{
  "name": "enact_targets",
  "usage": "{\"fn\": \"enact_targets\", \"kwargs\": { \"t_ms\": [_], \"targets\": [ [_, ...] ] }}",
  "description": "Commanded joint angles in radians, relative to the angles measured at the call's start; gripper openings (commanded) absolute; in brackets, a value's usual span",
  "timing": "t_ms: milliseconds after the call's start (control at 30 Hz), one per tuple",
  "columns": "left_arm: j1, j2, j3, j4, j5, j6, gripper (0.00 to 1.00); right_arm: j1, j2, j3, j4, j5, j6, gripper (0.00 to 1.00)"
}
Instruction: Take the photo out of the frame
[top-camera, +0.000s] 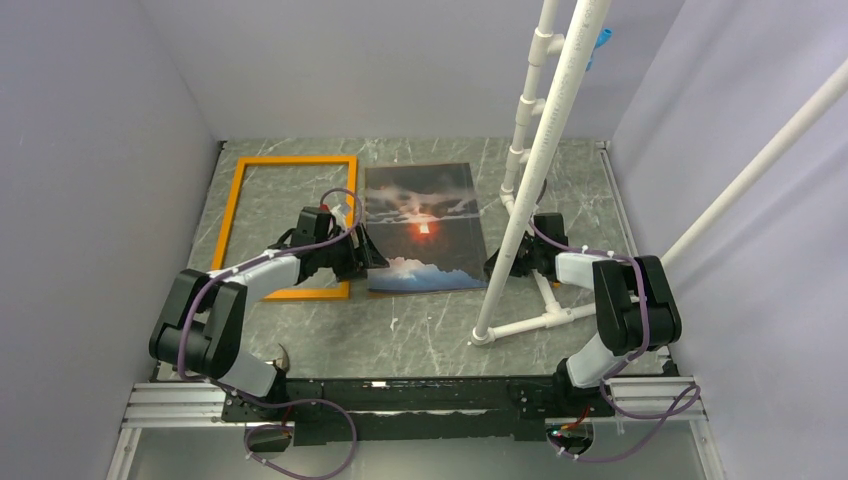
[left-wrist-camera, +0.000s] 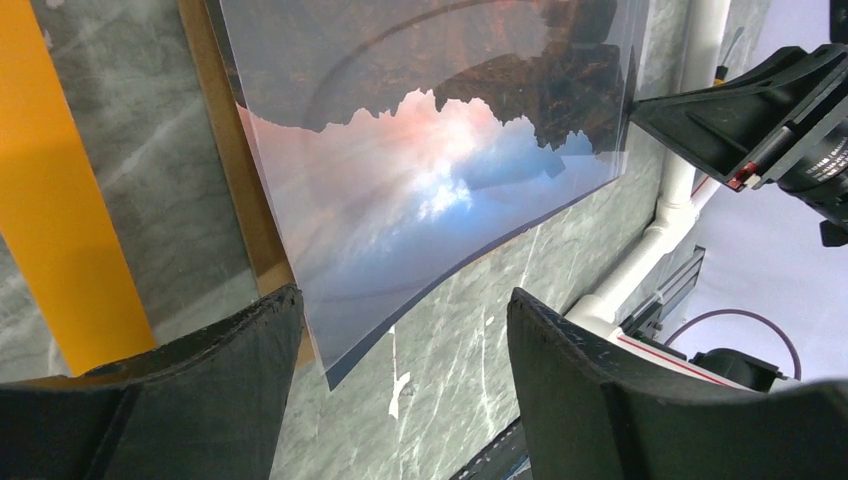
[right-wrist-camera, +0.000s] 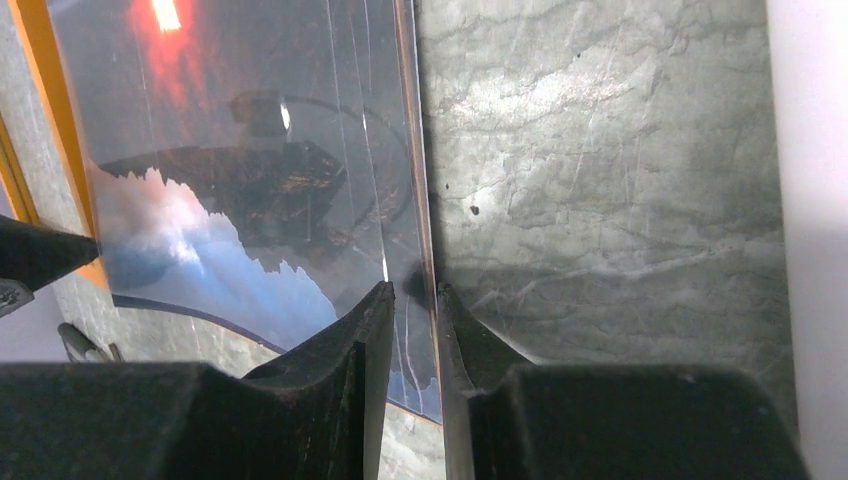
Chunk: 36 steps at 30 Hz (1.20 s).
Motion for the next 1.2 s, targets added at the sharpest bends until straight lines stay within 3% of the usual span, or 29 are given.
{"fn": "enact_targets", "kwargs": {
  "t_ms": [0, 267, 533, 667, 767, 900, 1100, 1167],
  "targets": [
    [-0.005, -0.016, -0.035, 0.145, 0.092, -0.08, 0.74, 0.004, 0.034, 0.002, -0.021, 0.065, -0.026, 0.25],
    [-0.004, 0.013, -0.082, 0.29, 0.145, -0.187, 0.62, 0.004, 0.033, 0.001, -0.021, 0.062, -0.026, 0.25],
    [0.007, 0.011, -0.093, 0.276, 0.113, -0.194, 0.29, 0.004, 0.012, 0.003, -0.036, 0.065, -0.021, 0.27],
    [0.016, 0.027, -0.091, 0.295, 0.131, -0.204, 0.19, 0.003, -0.04, -0.01, -0.05, 0.07, -0.003, 0.38],
    [0.019, 0.034, -0.091, 0.302, 0.134, -0.205, 0.17, -0.008, -0.075, -0.032, -0.056, 0.059, 0.036, 0.5],
    [0.024, 0.04, -0.09, 0.302, 0.137, -0.2, 0.14, -0.043, -0.06, -0.082, 0.012, -0.03, 0.079, 0.51],
    [0.027, 0.049, -0.091, 0.317, 0.156, -0.204, 0.12, -0.051, -0.055, -0.095, 0.004, -0.017, 0.04, 0.51],
    [0.028, 0.049, -0.096, 0.317, 0.152, -0.204, 0.15, -0.05, -0.067, -0.085, -0.015, 0.006, 0.03, 0.51]
  ]
}}
